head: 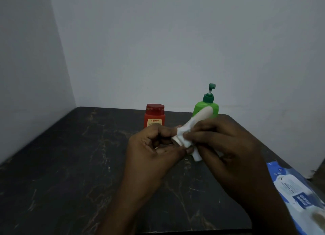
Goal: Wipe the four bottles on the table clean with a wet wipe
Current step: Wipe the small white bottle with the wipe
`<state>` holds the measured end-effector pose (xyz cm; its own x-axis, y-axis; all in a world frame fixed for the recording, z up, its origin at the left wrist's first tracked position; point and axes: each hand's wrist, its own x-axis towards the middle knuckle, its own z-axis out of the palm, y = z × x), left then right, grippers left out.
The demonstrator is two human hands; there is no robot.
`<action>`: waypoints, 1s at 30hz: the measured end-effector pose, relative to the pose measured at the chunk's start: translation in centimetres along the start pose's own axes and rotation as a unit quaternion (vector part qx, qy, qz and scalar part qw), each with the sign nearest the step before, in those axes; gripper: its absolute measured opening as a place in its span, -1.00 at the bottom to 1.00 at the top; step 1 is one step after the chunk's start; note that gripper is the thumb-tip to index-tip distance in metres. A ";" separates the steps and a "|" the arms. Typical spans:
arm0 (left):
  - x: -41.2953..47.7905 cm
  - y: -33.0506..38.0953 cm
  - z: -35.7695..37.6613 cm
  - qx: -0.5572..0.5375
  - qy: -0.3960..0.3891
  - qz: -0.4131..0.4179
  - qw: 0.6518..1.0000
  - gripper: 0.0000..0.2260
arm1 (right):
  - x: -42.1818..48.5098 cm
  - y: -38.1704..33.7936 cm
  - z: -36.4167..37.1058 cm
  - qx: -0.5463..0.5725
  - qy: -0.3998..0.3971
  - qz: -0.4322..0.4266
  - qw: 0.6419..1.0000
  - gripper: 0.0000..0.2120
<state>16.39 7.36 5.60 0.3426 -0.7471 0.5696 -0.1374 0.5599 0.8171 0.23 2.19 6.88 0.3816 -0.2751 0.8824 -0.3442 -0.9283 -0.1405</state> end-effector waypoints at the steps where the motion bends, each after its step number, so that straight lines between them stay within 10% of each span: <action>1: 0.0 0.0 0.0 -0.004 -0.002 -0.002 1.000 -0.71 | 0.0 0.1 0.0 -0.011 0.016 0.012 1.000 -0.79; 8: -0.4 0.0 0.5 -0.012 -0.029 -0.018 0.999 -0.70 | -0.2 1.2 0.4 -0.073 0.185 0.150 0.968 -0.78; 16: 0.0 0.2 -0.1 -0.007 0.000 0.001 1.000 -0.71 | 0.0 -0.4 0.5 -0.027 0.010 0.011 1.000 -0.80; 24: -0.4 0.3 0.3 -0.008 -0.036 -0.018 0.999 -0.69 | -0.1 1.2 -0.1 -0.085 0.159 0.141 0.974 -0.81; 30: -0.2 0.2 0.3 -0.012 -0.009 -0.002 1.000 -0.71 | 0.1 -0.6 -0.4 -0.037 0.033 0.049 0.998 -0.79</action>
<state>15.97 7.53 5.67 0.3267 -0.7555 0.5679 -0.1136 0.5652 0.8171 0.14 2.82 7.29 0.2854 -0.3448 0.8943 -0.4409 -0.8757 -0.1969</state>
